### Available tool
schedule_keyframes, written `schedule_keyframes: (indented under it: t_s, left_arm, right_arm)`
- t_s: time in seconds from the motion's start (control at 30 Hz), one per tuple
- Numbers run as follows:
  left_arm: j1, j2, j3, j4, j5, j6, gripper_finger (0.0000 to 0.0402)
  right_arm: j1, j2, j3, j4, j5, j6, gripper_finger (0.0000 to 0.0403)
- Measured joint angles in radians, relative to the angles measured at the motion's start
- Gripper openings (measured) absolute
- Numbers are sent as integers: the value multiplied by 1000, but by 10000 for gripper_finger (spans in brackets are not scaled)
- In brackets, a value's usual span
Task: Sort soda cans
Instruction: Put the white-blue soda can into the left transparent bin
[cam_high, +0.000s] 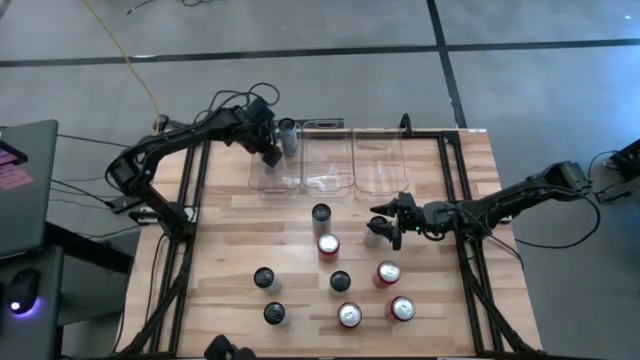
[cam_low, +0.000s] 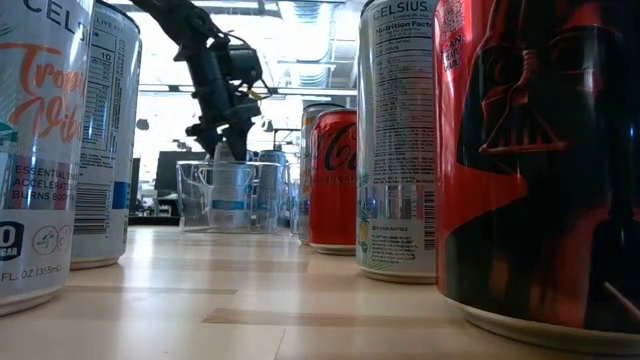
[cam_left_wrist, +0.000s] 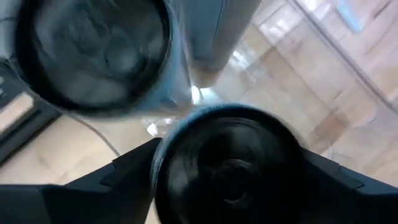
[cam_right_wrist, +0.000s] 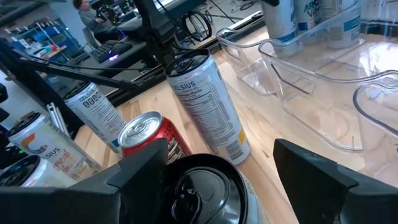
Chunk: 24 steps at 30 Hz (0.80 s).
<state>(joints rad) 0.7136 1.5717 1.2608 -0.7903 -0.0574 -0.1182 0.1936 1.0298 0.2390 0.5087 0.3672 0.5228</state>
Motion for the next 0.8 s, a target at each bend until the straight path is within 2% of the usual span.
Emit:
schedule_keyframes:
  t_s: [0.37, 0.53, 0.8]
  left_arm:
    - [1, -13, 0, 8, -4, 31, 320]
    - [2, -59, 0, -12, -48, 43, 321]
    - [2, -166, 0, -10, -65, 44, 322]
  right_arm:
    - [0, 0, 0, 0, 0, 0, 313]
    - [0, 0, 0, 0, 0, 0, 313]
    - [0, 0, 0, 0, 1, 0, 313]
